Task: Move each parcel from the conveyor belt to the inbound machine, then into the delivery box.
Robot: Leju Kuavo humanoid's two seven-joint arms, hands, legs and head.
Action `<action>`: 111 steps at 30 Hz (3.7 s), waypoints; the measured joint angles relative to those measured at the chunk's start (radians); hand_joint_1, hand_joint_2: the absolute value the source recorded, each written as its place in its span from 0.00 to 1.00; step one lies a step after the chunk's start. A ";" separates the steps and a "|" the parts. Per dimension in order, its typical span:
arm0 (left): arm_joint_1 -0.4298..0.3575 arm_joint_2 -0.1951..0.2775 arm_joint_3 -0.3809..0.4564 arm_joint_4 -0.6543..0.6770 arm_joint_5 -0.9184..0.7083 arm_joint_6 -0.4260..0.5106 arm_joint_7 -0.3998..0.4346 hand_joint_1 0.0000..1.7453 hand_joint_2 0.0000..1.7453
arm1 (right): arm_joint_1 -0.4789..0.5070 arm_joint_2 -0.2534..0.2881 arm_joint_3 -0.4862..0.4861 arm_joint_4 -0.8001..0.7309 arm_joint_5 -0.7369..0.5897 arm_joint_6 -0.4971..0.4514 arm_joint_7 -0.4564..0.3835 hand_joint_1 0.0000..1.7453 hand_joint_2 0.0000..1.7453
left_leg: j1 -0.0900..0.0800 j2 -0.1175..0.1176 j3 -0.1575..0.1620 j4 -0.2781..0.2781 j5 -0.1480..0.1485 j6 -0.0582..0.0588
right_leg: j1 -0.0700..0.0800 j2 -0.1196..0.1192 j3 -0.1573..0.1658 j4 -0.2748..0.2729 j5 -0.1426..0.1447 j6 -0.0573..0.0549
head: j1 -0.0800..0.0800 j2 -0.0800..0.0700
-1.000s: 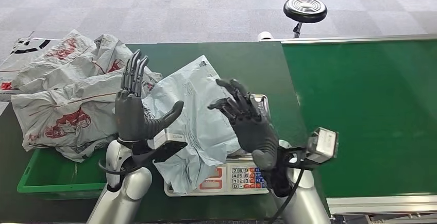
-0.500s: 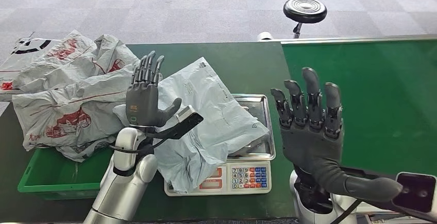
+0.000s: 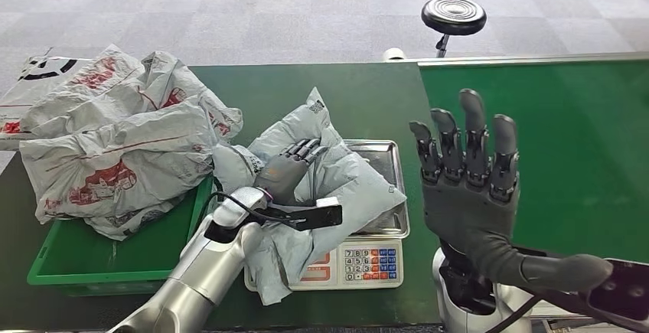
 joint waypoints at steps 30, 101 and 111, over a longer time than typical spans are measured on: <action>-0.033 0.002 0.003 0.003 0.186 0.222 0.049 1.00 1.00 | 0.006 0.009 -0.004 0.003 0.031 -0.016 0.000 0.00 0.00 | 0.000 -0.002 0.001 0.000 0.002 0.001 | 0.000 -0.003 0.001 0.000 0.000 0.000 | 0.000 0.000; -0.014 -0.097 1.027 -0.505 0.278 0.696 -0.419 0.00 0.25 | 0.061 -0.010 -0.006 -0.017 0.058 -0.085 0.001 0.00 0.00 | 0.001 0.006 -0.002 0.000 0.001 -0.003 | 0.004 0.006 -0.005 0.002 0.002 -0.003 | 0.000 0.000; 0.167 -0.117 0.618 -1.043 0.787 0.695 -0.465 0.00 1.00 | 0.035 -0.011 0.017 0.017 0.126 -0.192 0.001 0.00 0.25 | 0.002 0.003 -0.002 0.000 0.000 -0.003 | 0.003 0.003 -0.004 0.000 0.000 -0.003 | 0.000 0.000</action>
